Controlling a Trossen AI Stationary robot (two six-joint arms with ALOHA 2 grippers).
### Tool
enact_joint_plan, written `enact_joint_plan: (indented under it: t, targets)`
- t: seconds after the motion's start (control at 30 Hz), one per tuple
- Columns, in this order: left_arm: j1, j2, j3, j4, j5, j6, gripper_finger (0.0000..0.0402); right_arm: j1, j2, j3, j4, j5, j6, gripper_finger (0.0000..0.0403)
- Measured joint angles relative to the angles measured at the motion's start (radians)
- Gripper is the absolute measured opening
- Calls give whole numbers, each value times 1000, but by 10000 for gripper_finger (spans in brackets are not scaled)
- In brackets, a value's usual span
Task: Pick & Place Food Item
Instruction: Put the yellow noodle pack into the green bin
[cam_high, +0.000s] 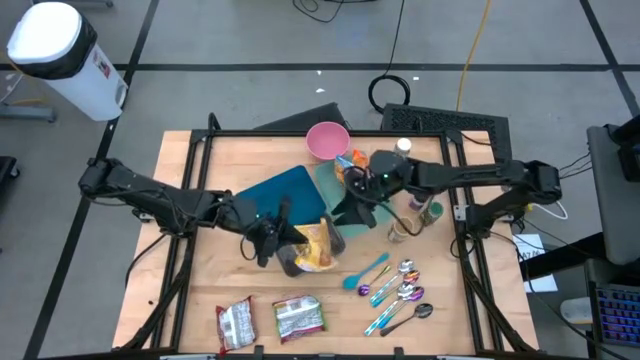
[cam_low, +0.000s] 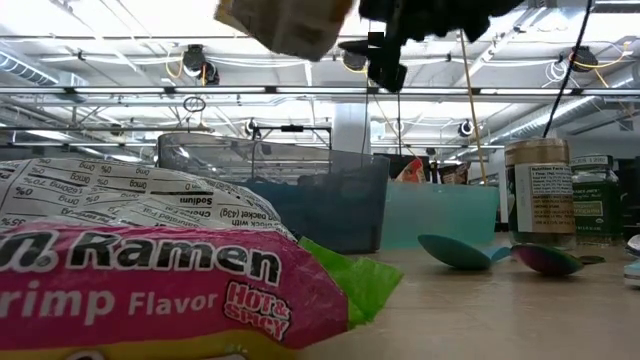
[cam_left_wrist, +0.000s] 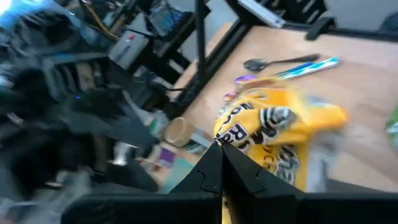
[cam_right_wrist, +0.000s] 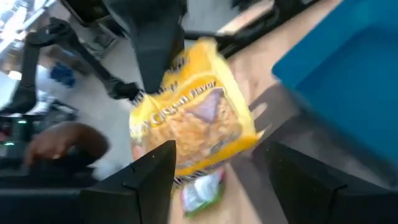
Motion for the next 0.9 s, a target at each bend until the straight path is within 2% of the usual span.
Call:
enact_joint_plan:
  t: [0.17, 0.33, 0.53, 0.7, 0.77, 0.9]
  targets:
    - [-28, 0, 0, 22, -106, 53, 3, 0, 82, 0, 125, -101, 98, 254]
    - [-38, 0, 0, 22, -200, 74, 3, 26, 116, 0, 191, -103, 127, 254]
    - [-44, 0, 0, 22, -215, 94, 4, 3, 114, 0, 186, -98, 100, 248]
    - [-60, 0, 0, 29, -222, 108, 5, -28, 114, 0, 91, -97, 40, 250]
    - [-69, 0, 0, 50, -264, 115, 3, -41, 114, 0, 57, -70, 32, 248]
    - [-79, -1, 0, 128, -437, 121, 5, -54, 103, -4, 43, -47, 47, 244]
